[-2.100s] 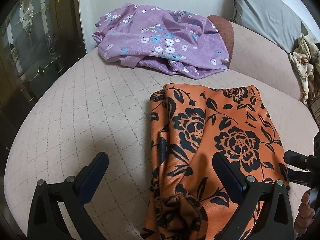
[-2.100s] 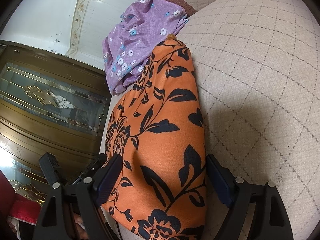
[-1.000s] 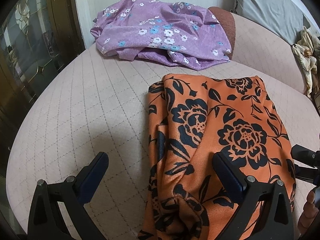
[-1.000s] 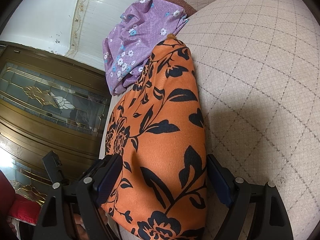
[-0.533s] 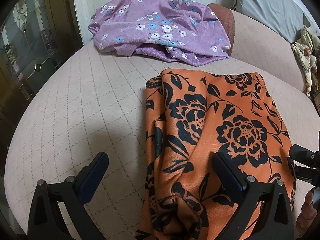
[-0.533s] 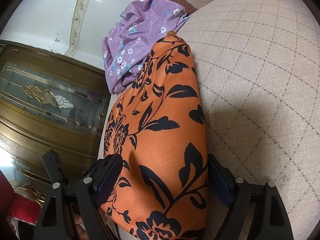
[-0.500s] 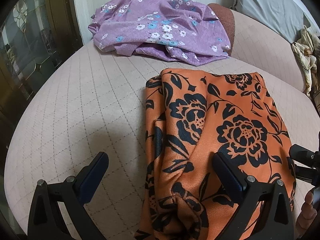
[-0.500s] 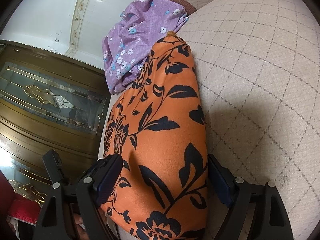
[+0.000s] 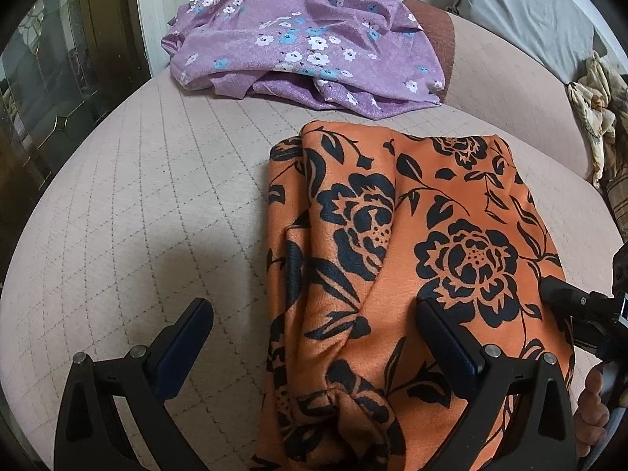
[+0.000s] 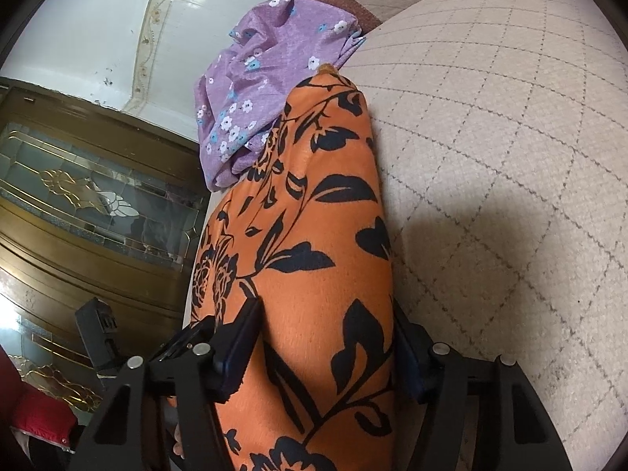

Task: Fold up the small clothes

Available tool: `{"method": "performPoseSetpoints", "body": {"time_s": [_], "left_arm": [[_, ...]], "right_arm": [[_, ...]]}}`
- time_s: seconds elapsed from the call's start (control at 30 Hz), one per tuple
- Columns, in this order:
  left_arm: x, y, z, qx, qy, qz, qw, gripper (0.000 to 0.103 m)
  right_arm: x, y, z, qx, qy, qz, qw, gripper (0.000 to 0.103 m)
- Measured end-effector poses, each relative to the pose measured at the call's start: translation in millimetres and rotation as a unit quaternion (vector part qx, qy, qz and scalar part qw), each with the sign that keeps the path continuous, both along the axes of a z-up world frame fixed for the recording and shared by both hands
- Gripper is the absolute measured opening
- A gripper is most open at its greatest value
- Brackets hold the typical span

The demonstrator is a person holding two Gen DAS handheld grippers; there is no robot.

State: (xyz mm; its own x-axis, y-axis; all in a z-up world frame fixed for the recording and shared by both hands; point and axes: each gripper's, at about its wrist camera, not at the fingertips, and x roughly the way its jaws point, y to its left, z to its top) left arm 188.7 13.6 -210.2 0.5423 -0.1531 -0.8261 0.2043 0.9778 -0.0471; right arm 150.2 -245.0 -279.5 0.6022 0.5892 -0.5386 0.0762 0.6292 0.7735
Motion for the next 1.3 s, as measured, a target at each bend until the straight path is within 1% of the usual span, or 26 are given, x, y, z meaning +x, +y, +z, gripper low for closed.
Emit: {"method": "performPoseSetpoints", "body": {"time_s": [1.03,1.3], "left_arm": [[2.0,-2.4,-4.6,-0.001,0.004,0.004,1.0000,0.103],[3.3,4.2,-2.5,-0.024,0.022,0.000,0.9995,0.103]], "right_arm": [[1.4,4.6,0.3,-0.006,-0.006,-0.002,1.000,0.065],[0.4,4.8,0.1,-0.007,-0.008,-0.003,1.000,0.066]]}}
